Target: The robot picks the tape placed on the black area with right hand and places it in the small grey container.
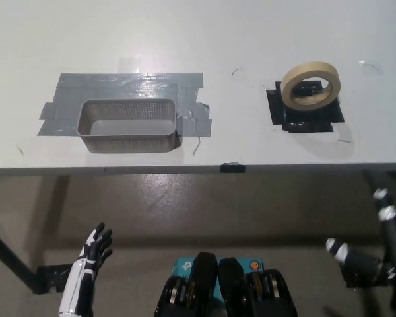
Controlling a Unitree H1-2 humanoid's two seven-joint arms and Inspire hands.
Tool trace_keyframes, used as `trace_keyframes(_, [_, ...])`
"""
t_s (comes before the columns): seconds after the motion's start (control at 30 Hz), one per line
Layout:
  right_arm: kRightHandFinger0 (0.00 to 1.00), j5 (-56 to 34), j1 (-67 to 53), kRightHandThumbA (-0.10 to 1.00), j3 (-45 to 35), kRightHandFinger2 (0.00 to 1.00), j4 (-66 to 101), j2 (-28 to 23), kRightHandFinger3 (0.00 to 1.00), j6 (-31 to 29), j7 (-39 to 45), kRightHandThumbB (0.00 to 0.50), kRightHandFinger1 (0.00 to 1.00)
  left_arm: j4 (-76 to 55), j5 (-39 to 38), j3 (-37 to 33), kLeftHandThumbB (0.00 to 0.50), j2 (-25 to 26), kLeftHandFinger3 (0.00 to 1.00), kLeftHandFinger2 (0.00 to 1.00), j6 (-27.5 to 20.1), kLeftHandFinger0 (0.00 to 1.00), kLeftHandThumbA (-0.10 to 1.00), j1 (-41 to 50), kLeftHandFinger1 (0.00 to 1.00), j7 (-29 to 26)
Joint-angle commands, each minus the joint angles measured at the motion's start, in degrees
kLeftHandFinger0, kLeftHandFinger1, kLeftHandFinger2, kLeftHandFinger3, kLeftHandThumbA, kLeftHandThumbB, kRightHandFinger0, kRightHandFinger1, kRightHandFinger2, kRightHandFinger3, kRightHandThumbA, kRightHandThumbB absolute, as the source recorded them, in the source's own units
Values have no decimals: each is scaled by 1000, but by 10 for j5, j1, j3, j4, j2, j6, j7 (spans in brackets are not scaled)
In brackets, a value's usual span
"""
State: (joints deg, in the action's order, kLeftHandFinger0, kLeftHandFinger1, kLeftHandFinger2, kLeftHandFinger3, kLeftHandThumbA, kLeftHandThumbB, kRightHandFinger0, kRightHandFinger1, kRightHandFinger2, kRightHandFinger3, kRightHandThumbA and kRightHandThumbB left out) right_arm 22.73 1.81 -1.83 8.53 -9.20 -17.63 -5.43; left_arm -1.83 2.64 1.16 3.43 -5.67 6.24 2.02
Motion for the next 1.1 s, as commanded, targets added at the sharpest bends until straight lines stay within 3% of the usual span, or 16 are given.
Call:
trace_keyframes(0.0, [1000,129,104,977,-22,1000,107,-47,1000,102,38,339,1000,-48,-15,-1,47,-9,1000,1000,-1,1000,1000,-6,1000,-1])
trace_keyframes(0.17, [1000,185,213,1000,-6,1000,83,-81,1000,181,82,323,1000,-8,-4,3,99,-5,1000,1000,-19,1000,1000,-14,1000,-9])
trace_keyframes(0.3, [1000,222,294,962,18,1000,12,-97,1000,221,95,332,1000,2,-4,6,84,-2,1000,1000,-23,1000,1000,-11,1000,-9])
trace_keyframes(0.43, [1000,260,359,1000,59,1000,-76,-111,1000,252,107,362,1000,11,5,5,96,1,1000,1000,-34,1000,1000,-9,1000,-11])
trace_keyframes(0.6, [1000,269,424,1000,104,1000,-166,-117,1000,273,114,416,1000,14,13,4,111,0,1000,1000,-31,1000,1000,-9,1000,-15])
trace_keyframes(0.73, [1000,285,461,1000,143,1000,-234,-111,1000,290,111,433,1000,12,19,6,96,3,1000,1000,-34,1000,1000,-6,1000,-17])
trace_keyframes(1.07, [1000,277,531,996,202,1000,-367,-95,1000,320,120,434,1000,12,29,4,90,1,1000,1000,-35,1000,1000,-11,1000,-17])
